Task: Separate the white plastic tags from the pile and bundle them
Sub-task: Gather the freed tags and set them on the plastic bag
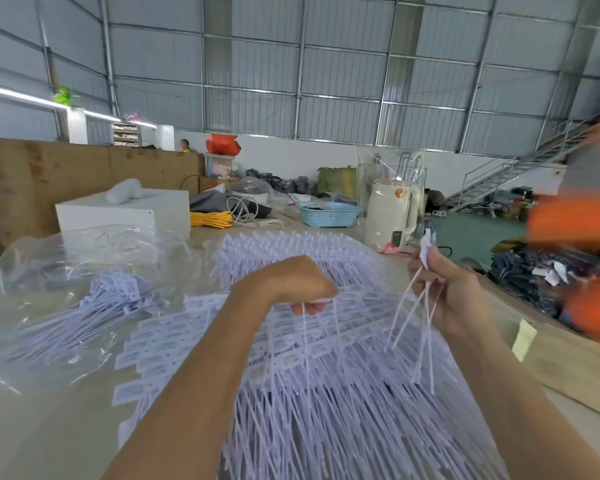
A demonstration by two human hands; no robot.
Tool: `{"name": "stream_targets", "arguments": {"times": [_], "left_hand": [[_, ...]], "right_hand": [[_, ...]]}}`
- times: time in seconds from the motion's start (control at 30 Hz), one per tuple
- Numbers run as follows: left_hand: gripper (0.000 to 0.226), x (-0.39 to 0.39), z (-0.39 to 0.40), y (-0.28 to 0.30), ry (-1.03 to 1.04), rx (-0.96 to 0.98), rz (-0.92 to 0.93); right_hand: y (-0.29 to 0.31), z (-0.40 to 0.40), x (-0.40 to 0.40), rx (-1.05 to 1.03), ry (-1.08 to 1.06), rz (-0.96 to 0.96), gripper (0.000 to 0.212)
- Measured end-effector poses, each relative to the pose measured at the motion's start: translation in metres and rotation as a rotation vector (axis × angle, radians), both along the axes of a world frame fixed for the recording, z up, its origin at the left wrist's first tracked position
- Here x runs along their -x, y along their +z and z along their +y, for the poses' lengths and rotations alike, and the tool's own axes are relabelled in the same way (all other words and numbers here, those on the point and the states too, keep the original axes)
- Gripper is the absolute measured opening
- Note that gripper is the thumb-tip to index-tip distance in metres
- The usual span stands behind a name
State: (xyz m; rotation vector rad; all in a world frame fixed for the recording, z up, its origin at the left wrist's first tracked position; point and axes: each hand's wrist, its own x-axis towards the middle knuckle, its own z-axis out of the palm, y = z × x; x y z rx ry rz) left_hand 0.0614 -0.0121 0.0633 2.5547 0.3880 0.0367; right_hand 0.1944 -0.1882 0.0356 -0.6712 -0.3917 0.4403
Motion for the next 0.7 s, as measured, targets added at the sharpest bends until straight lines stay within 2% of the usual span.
{"name": "stream_targets", "arguments": {"times": [0.03, 0.1, 0.17, 0.23, 0.27, 0.3, 0.37, 0.43, 0.53, 0.6, 0.7], "left_hand": [[0.036, -0.005, 0.0, -0.007, 0.014, -0.114, 0.083], [0.054, -0.01, 0.002, -0.015, 0.053, -0.295, 0.186], [0.058, -0.009, 0.0, -0.009, 0.093, -0.316, 0.056], [0.053, -0.009, -0.009, 0.001, 0.076, -0.193, -0.191], [0.055, -0.009, -0.016, 0.005, 0.05, -0.091, -0.256], [0.057, -0.009, -0.025, 0.008, 0.004, 0.026, -0.259], [0.055, -0.009, -0.04, 0.009, -0.126, 0.187, -0.153], [0.039, -0.008, -0.048, 0.003, -0.228, 0.312, -0.081], [0.022, -0.004, -0.048, -0.003, -0.189, 0.447, -0.182], [0.022, 0.002, -0.04, -0.003, -0.074, 0.329, -0.273], [0.018, 0.021, -0.011, 0.0, 0.067, 0.026, -0.411]], "right_hand": [[0.001, 0.004, 0.005, 0.019, 0.027, -0.015, 0.028], [0.003, 0.011, 0.013, 0.08, 0.031, -0.035, 0.028], [0.004, 0.017, 0.018, 0.121, 0.019, -0.068, 0.014], [0.007, 0.023, 0.025, 0.164, 0.003, -0.12, 0.01], [0.009, 0.026, 0.028, 0.189, -0.011, -0.157, 0.011], [0.011, 0.03, 0.031, 0.213, -0.031, -0.191, 0.011], [0.016, 0.037, 0.035, 0.276, -0.107, -0.208, 0.011], [0.021, 0.044, 0.034, 0.374, -0.235, -0.187, 0.015], [0.024, 0.054, 0.037, 0.406, -0.343, -0.165, 0.018], [0.023, 0.064, 0.041, 0.392, -0.327, -0.165, 0.017], [0.022, 0.087, 0.054, 0.485, -0.267, -0.25, 0.019]]}}
